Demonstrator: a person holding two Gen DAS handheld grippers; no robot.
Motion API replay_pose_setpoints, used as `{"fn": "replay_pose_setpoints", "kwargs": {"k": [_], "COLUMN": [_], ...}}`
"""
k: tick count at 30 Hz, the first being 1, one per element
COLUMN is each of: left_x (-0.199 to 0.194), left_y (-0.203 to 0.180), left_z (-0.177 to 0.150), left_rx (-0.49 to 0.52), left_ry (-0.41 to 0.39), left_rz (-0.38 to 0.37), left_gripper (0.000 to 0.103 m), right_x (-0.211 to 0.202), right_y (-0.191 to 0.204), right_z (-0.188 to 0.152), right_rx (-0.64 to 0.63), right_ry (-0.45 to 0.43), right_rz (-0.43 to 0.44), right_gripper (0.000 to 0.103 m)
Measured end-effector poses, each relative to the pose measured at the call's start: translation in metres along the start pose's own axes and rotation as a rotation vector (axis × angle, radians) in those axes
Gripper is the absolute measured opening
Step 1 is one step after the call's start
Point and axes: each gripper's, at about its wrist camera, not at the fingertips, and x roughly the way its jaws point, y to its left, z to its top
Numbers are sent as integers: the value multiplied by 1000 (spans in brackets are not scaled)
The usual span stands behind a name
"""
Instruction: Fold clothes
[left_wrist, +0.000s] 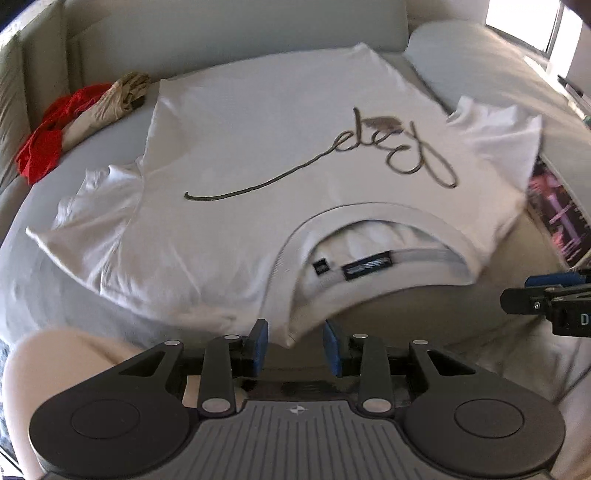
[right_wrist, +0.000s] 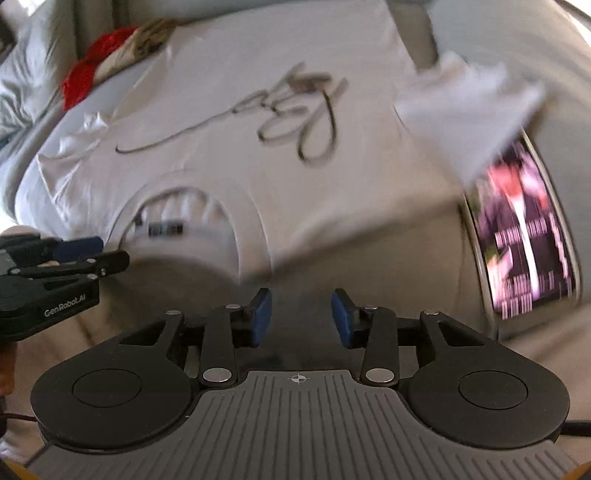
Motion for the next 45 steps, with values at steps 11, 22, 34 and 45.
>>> {"fn": "replay_pose_setpoints", "kwargs": {"k": [11,22,34,45], "left_x": [-1,28,55,56], "left_y": [-32,-90,-106,-104], "left_z": [28,94,82,81], "left_rx": [25,52,69,82], "left_ry": [-49,-4,7,3], "left_rz": [-67,-160,-199,-210], "left_gripper": [40,40,40,40], "right_x": [-41,-50,-31,4], "right_y": [-64,-151,-223,-236], "right_z": [-4,43,73,112], "right_rx": [243,432,648,590], "right_ry": [-180,-203,-287,-315], "right_rz": [79,17,78,103], "right_gripper": [48,55,51,45]}}
